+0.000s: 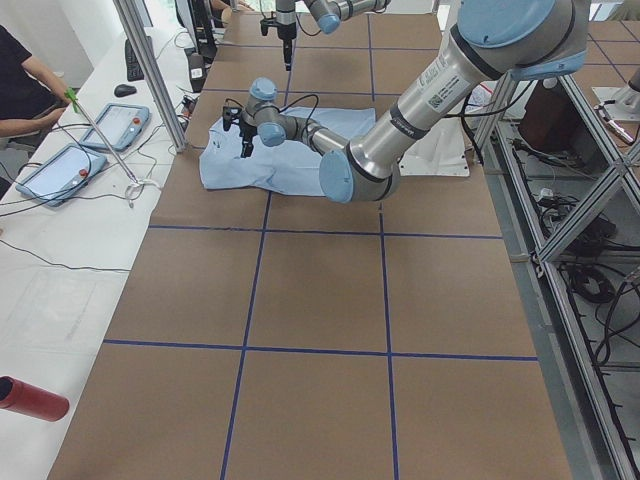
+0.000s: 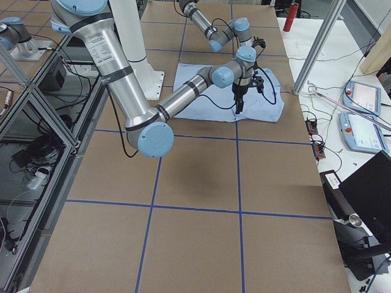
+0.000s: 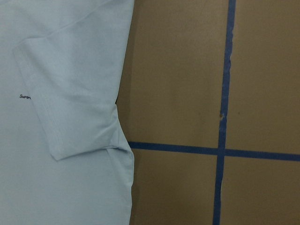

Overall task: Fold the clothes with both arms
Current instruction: 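Fold the sleeve nearest the left gripper inward toward the collar, then move both grippers to the shirt's hem corners nearest the robot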

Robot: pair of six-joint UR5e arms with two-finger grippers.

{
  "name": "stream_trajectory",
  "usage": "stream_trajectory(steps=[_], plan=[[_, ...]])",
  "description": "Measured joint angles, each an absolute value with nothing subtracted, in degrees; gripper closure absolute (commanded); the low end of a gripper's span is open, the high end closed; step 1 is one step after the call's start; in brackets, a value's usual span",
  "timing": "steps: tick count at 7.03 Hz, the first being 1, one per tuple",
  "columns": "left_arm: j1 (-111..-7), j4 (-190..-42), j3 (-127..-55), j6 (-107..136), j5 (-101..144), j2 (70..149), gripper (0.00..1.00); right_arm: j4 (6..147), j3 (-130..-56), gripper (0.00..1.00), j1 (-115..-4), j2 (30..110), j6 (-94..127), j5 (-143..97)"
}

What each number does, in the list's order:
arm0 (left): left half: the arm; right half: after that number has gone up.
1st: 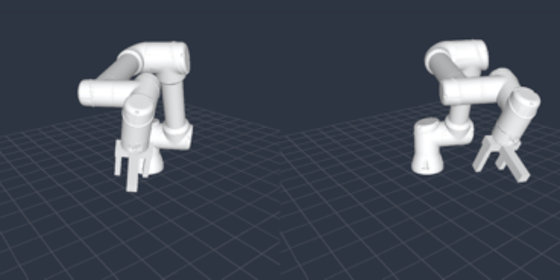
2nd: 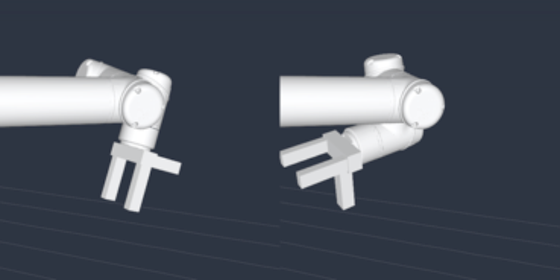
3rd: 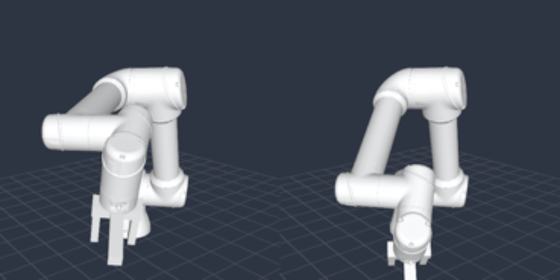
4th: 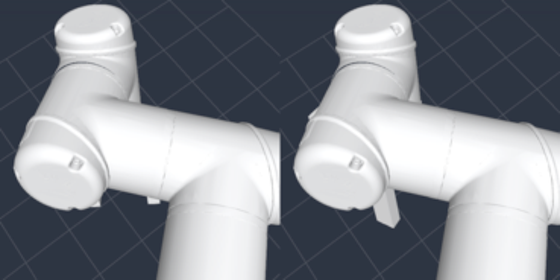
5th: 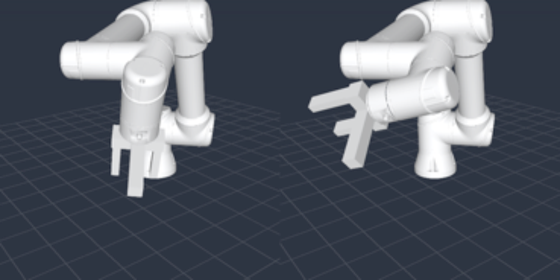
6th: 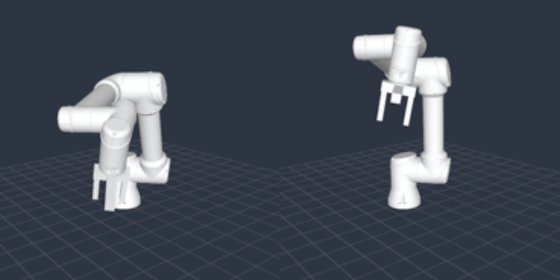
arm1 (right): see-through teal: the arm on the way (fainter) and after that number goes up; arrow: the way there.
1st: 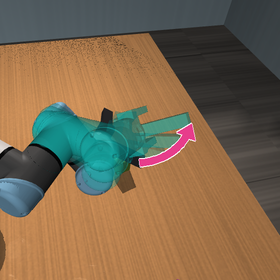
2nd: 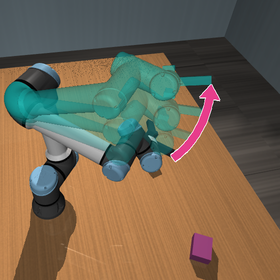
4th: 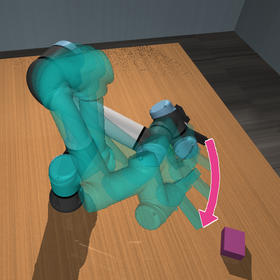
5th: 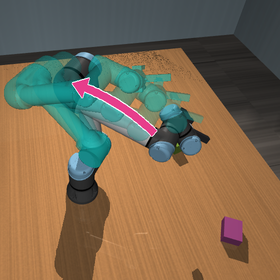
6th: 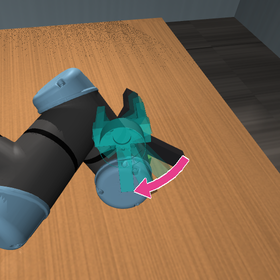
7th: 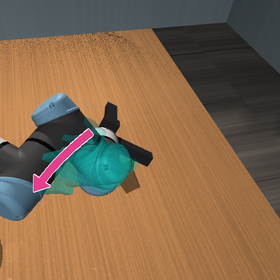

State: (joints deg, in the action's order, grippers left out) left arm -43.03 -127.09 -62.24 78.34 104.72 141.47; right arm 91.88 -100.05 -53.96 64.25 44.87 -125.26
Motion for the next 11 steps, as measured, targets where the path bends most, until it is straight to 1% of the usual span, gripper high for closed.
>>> stream_trajectory(steps=[2, 3, 4, 5, 6, 7, 8, 11], plan=[[-42.79, -122.79, -75.24, 76.65, 109.93, 132.24, 0.00, 88.26, -107.18, 0.00, -46.92, 70.25, 55.53, -121.56], [-42.01, -117.72, -84.19, 73.53, 110.47, 127.33, 0.00, 87.75, -111.52, 0.00, -40.72, 72.82, 63.38, -116.96], [-41.03, -112.37, -94.67, 70.64, 110.61, 121.66, 0.00, 86.49, -114.42, 0.00, -33.35, 74.35, 71.86, -111.28], [-40.53, -108.37, -104.08, 69.07, 110.64, 116.51, 0.00, 83.18, -115.71, 0.00, -26.11, 75.89, 78.76, -105.21], [-40.27, -105.64, -110.01, 68.48, 110.59, 113.56, 0.00, 79.66, -116.29, 0.00, -20.77, 78.06, 83.54, -101.01], [-40.07, -104.19, -112.56, 68.29, 110.45, 112.59, 0.00, 77.92, -116.58, 0.00, -17.62, 80.12, 86.22, -99.16], [-39.87, -103.67, -113.44, 68.23, 110.36, 112.48, 0.00, 77.26, -116.67, 0.00, -16.09, 81.82, 87.26, -98.82], [-39.50, -103.45, -113.86, 68.20, 110.30, 113.09, 0.00, 77.23, -116.45, 0.04, -14.80, 83.20, 87.86, -100.44]])
